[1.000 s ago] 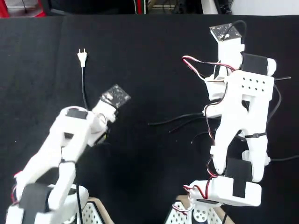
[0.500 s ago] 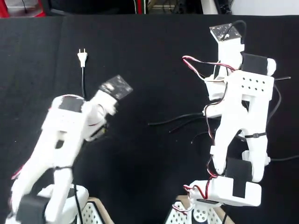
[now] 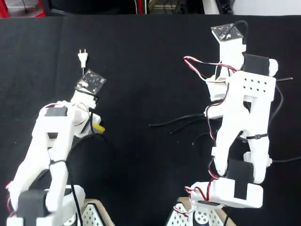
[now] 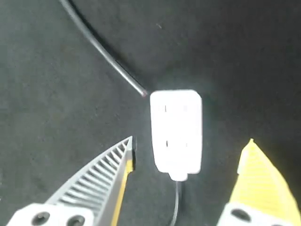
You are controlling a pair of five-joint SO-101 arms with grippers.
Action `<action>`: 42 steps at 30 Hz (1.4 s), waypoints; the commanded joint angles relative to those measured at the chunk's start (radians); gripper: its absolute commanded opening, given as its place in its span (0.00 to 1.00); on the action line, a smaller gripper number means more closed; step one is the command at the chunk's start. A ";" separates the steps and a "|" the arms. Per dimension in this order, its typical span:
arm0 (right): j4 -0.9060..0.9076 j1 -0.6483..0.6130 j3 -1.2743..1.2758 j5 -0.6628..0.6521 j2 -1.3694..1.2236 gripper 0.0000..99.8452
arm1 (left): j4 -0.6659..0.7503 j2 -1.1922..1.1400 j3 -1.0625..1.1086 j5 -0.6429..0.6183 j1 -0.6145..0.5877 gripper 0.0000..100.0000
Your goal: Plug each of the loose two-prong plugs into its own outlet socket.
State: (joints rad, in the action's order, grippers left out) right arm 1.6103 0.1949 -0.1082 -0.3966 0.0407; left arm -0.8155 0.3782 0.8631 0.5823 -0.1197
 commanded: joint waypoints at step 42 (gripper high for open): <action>0.015 -0.031 -0.007 0.002 0.012 0.05 | -0.163 -0.084 -0.117 0.238 0.278 0.30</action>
State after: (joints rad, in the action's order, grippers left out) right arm 1.6164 0.1765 -0.1082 -0.3966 0.0407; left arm -0.9797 0.1741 0.7234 0.8309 0.1534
